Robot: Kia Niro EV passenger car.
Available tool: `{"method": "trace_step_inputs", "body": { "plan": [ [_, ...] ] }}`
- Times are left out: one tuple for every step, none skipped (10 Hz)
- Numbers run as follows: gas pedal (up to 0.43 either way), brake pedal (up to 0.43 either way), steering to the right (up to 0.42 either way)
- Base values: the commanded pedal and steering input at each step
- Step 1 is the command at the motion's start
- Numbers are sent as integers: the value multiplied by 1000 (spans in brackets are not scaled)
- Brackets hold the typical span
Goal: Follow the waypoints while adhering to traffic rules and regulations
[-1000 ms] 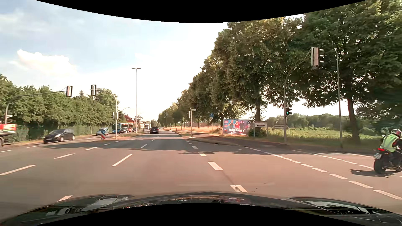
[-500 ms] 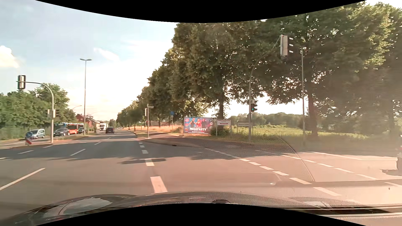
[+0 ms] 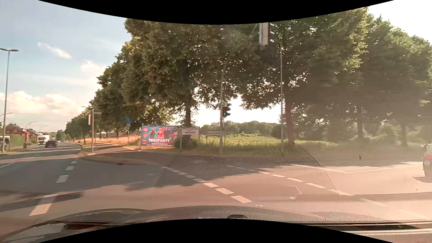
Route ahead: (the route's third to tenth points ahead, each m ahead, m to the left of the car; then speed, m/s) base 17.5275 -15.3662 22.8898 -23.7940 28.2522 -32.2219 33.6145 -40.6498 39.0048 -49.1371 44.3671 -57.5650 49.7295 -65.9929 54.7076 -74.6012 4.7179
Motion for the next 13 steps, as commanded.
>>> {"method": "trace_step_inputs", "body": {
  "plan": [
    [130, 0, 443],
    [138, 0, 449],
    [157, 0, 479],
    [157, 0, 510],
    [169, 0, 527],
    [177, 0, 534],
    [197, 0, 521],
    [209, 0, 500],
    [220, 0, 461],
    [220, 0, 414],
    [228, 0, 380],
    [248, 0, 341],
    [248, 0, 298]
  ]
}}
